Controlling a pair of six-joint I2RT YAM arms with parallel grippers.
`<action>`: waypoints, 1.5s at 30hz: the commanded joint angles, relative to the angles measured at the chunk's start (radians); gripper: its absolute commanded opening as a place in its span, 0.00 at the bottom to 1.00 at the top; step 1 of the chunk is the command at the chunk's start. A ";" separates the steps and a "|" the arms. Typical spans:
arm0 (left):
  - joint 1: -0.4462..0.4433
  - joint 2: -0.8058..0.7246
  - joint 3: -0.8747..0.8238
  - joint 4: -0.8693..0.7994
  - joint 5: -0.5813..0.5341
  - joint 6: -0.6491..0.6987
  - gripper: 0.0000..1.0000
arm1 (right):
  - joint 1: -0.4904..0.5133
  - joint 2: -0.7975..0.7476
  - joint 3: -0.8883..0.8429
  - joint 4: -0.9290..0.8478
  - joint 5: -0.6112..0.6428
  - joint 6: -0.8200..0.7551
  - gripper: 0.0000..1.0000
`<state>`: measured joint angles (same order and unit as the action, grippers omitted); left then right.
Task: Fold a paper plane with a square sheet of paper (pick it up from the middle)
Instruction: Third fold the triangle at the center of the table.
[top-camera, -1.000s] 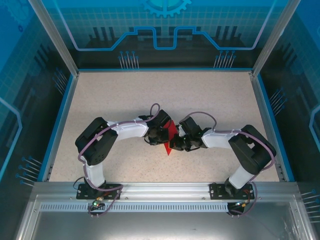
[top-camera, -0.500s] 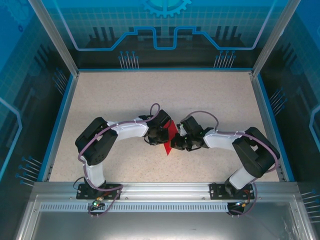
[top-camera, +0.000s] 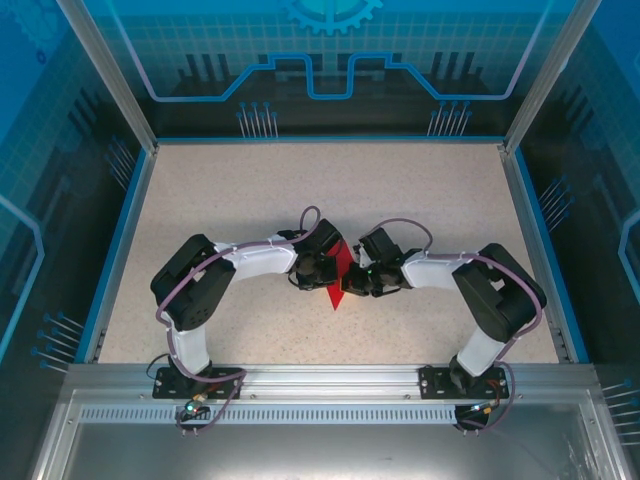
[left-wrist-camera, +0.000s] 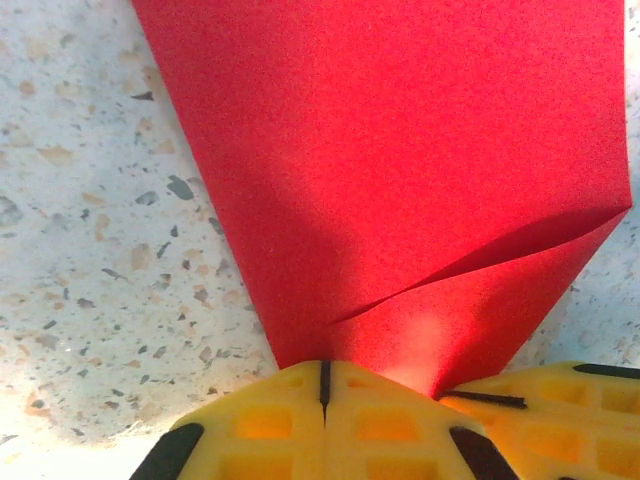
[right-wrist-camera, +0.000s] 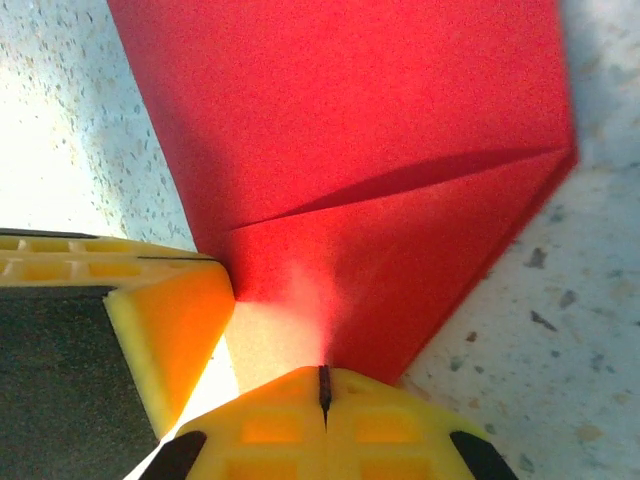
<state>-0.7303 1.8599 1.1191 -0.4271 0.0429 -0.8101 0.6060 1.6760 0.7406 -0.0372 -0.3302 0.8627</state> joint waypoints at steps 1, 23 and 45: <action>0.005 0.044 -0.010 -0.127 -0.080 0.024 0.00 | -0.029 -0.059 0.001 -0.032 0.008 -0.012 0.00; 0.003 -0.123 0.034 -0.074 -0.037 0.088 0.07 | -0.068 0.029 0.027 -0.069 0.047 0.009 0.00; -0.114 -0.223 -0.339 0.455 0.062 -0.297 0.00 | -0.026 -0.073 -0.043 -0.095 0.105 0.131 0.00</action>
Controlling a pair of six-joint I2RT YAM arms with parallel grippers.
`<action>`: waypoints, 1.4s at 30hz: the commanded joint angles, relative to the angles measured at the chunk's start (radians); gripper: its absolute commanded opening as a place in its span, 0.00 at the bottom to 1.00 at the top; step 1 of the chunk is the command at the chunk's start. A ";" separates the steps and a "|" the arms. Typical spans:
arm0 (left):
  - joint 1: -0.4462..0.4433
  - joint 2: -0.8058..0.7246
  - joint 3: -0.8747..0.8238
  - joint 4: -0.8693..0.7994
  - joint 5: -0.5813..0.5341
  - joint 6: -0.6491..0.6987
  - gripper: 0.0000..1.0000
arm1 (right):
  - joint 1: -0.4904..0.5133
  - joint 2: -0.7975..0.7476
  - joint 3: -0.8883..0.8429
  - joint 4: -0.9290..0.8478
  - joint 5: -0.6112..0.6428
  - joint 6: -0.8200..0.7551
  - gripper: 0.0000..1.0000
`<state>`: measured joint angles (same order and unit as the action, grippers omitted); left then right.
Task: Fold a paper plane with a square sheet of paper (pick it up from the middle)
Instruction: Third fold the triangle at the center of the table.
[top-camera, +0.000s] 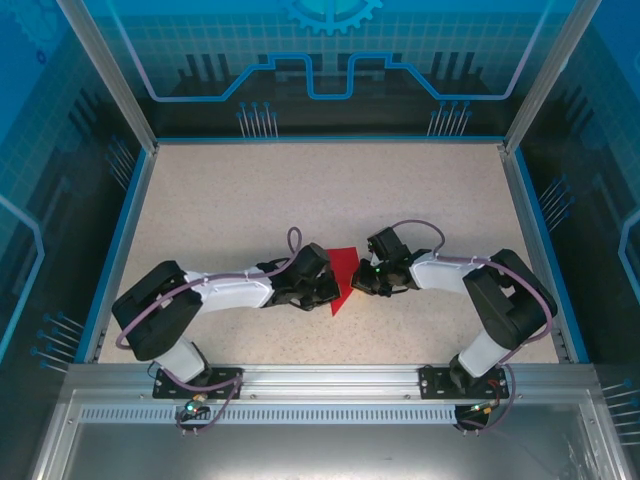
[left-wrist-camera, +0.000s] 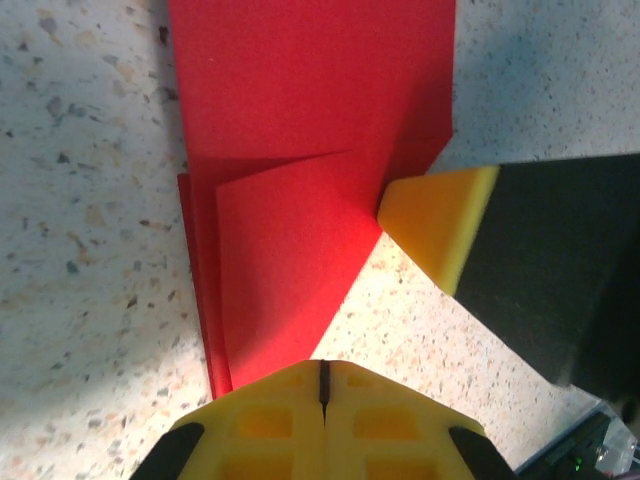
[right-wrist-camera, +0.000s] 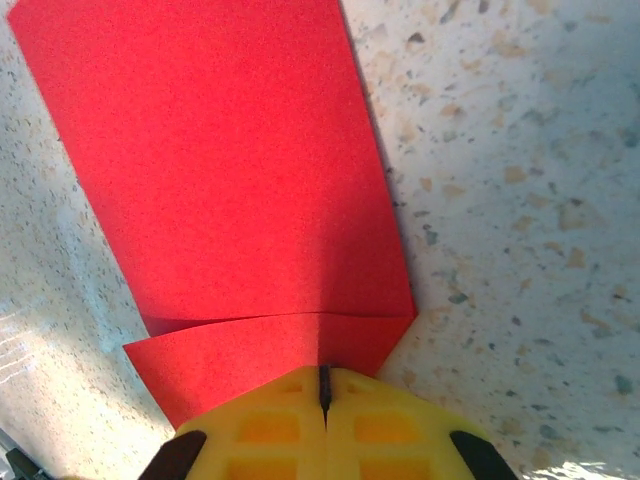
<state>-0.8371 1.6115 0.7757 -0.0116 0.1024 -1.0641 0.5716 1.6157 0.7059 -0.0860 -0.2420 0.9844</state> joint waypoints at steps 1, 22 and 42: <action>-0.008 0.029 0.004 0.036 0.002 -0.046 0.00 | 0.010 -0.013 -0.009 -0.048 0.018 0.009 0.00; -0.070 0.034 -0.049 -0.016 -0.032 -0.075 0.00 | 0.007 -0.053 0.024 -0.025 -0.024 -0.058 0.00; -0.071 0.054 -0.064 -0.022 -0.055 -0.076 0.00 | 0.071 0.006 0.070 -0.043 -0.126 -0.230 0.00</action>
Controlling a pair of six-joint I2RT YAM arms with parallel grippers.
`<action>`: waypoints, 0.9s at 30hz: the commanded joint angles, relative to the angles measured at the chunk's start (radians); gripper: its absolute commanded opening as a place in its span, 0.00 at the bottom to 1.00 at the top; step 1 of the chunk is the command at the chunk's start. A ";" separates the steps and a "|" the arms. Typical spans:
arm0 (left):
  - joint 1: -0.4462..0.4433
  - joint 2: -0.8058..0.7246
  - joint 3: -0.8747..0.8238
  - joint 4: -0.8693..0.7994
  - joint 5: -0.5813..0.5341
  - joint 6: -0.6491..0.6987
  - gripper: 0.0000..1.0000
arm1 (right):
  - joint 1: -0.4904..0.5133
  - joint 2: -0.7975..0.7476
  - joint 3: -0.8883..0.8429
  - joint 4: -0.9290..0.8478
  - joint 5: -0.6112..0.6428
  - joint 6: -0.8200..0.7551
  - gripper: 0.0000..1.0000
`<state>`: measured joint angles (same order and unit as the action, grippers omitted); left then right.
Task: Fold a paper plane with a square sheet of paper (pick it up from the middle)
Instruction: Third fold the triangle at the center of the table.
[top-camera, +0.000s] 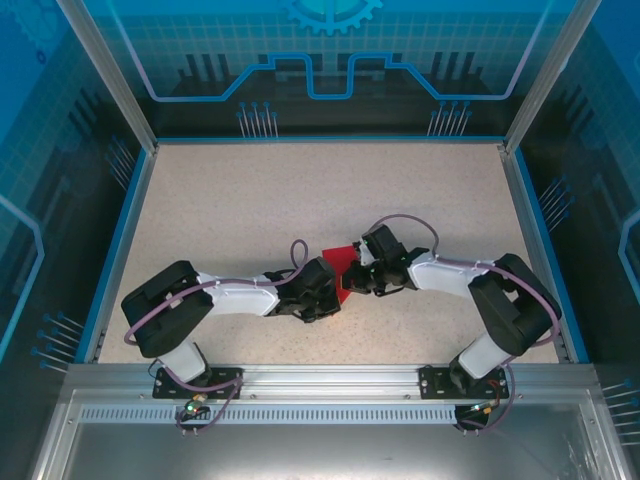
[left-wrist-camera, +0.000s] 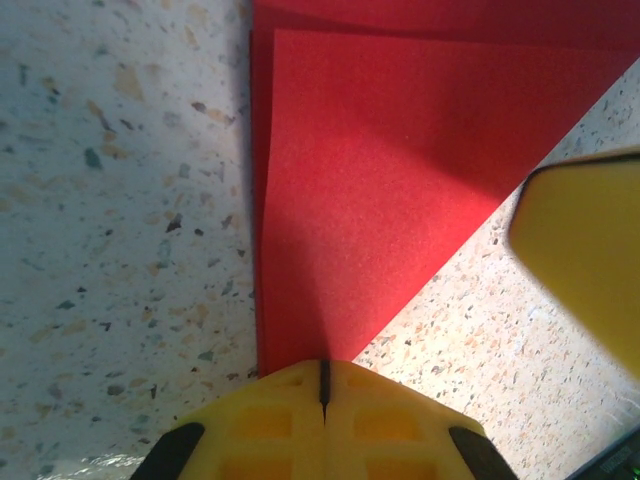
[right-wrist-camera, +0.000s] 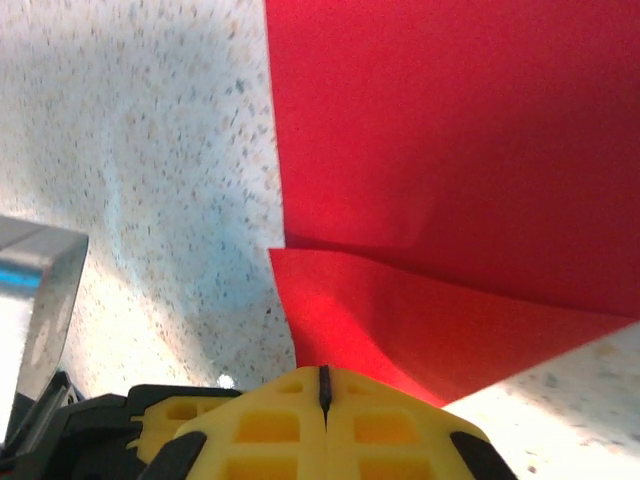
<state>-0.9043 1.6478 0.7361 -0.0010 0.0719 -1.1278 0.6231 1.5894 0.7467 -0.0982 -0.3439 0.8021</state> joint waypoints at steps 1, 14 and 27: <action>-0.003 0.018 -0.022 -0.033 -0.024 -0.012 0.00 | 0.021 0.041 0.030 -0.031 -0.021 -0.046 0.00; -0.002 -0.040 0.028 -0.086 -0.056 0.028 0.00 | 0.018 0.106 0.021 -0.017 -0.009 -0.035 0.00; -0.002 0.017 0.016 -0.111 -0.058 0.005 0.00 | 0.024 0.079 -0.005 0.040 -0.068 -0.075 0.00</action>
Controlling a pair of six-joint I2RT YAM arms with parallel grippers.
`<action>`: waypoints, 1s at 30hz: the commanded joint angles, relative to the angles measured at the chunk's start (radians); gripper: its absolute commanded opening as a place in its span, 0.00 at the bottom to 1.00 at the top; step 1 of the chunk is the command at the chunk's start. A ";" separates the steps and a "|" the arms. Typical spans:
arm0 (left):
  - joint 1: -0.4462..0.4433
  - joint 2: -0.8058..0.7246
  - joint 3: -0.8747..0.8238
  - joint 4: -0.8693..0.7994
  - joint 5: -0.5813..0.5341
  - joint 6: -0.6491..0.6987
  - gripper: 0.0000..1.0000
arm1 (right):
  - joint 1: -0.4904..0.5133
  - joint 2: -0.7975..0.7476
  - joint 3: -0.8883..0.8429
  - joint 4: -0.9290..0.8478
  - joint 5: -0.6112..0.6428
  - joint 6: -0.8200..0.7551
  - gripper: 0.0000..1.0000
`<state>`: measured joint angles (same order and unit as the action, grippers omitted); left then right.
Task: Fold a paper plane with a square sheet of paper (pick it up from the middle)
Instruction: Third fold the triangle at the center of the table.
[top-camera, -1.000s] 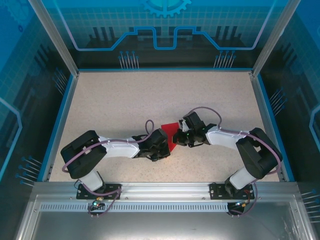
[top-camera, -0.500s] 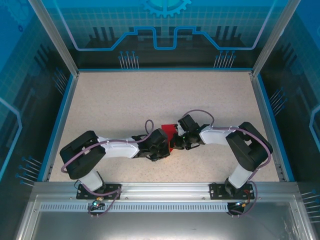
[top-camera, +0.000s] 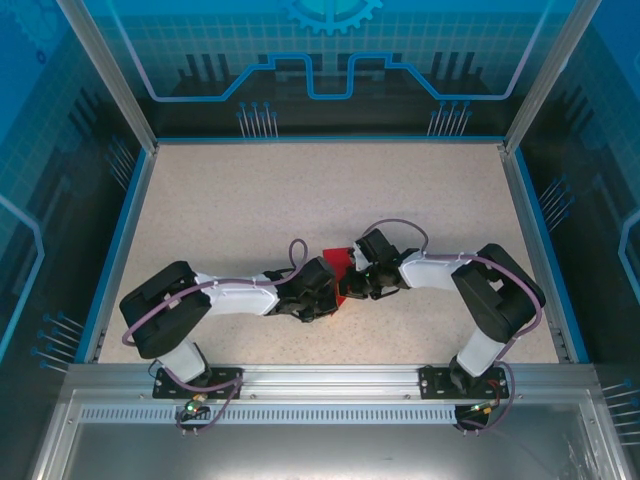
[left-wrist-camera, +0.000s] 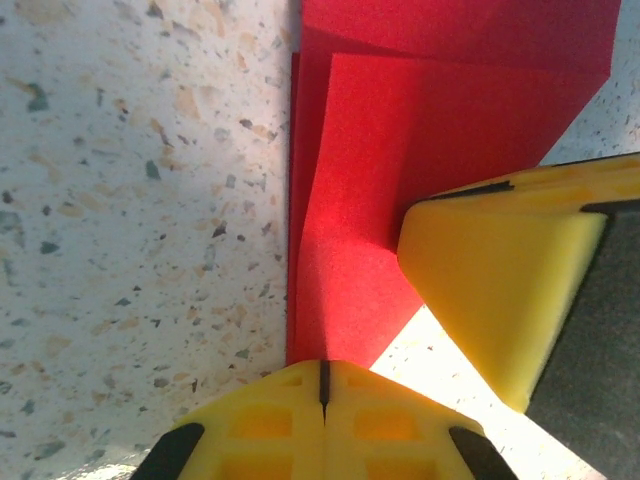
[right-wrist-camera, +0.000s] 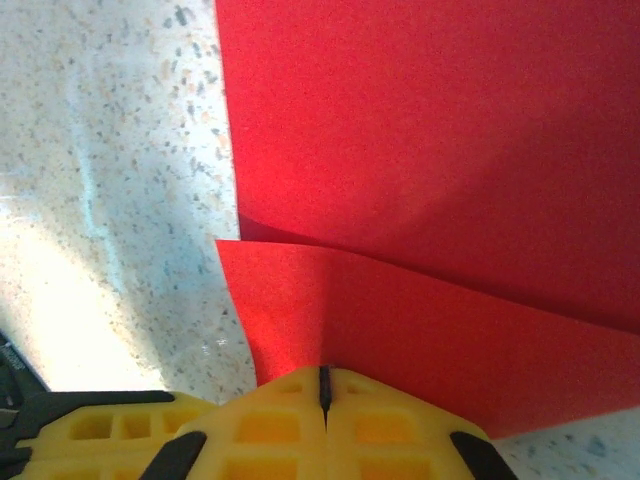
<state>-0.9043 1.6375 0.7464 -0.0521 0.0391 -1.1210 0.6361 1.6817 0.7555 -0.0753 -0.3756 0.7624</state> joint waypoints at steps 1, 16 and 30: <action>-0.002 0.027 0.004 -0.064 -0.027 -0.003 0.00 | 0.013 -0.008 -0.016 0.013 -0.036 -0.040 0.00; -0.002 0.047 0.010 -0.239 -0.030 -0.049 0.00 | -0.194 0.059 -0.022 0.006 -0.005 -0.115 0.00; -0.002 0.022 0.091 -0.231 -0.019 0.049 0.00 | -0.320 -0.083 0.030 -0.113 0.001 -0.141 0.00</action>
<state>-0.9043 1.6489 0.8047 -0.1734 0.0261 -1.1297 0.3199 1.6714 0.7982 -0.1364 -0.3740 0.6342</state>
